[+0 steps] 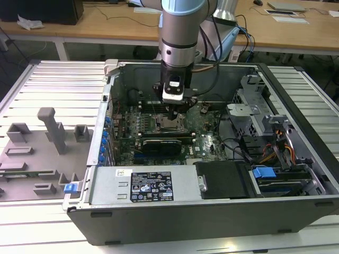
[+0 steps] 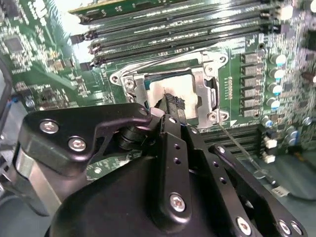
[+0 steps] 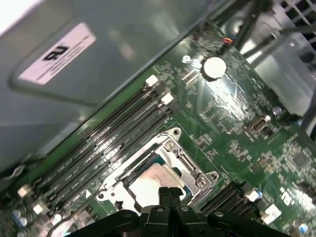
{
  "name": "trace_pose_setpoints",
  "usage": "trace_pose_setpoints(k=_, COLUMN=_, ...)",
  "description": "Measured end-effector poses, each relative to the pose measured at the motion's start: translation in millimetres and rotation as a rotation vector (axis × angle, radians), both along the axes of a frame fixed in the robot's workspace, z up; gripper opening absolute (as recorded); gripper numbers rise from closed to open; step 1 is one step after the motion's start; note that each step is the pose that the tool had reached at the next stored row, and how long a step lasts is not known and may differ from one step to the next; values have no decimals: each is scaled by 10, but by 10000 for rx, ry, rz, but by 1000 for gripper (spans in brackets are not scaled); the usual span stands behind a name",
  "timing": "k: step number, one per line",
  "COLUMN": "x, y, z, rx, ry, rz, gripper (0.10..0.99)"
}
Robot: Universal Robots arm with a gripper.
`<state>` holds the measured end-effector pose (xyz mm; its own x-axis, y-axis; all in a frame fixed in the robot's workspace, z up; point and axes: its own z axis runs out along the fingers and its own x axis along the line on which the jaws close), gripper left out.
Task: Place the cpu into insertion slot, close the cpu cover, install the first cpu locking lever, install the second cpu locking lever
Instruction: 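Close the cpu cover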
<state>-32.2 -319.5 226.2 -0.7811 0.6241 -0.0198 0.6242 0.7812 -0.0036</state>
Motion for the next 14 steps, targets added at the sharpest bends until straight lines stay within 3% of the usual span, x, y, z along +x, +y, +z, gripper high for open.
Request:
trace_pose_setpoints(k=3, x=0, y=0, z=-1, rx=0, ry=-1, rz=555, gripper=106)
trace_pose_setpoints(k=7, x=0, y=0, z=-3, rx=0, ry=-1, rz=1886, gripper=106)
trace_pose_setpoints(k=14, x=0, y=0, z=-4, rx=0, ry=0, rz=3302, gripper=106)
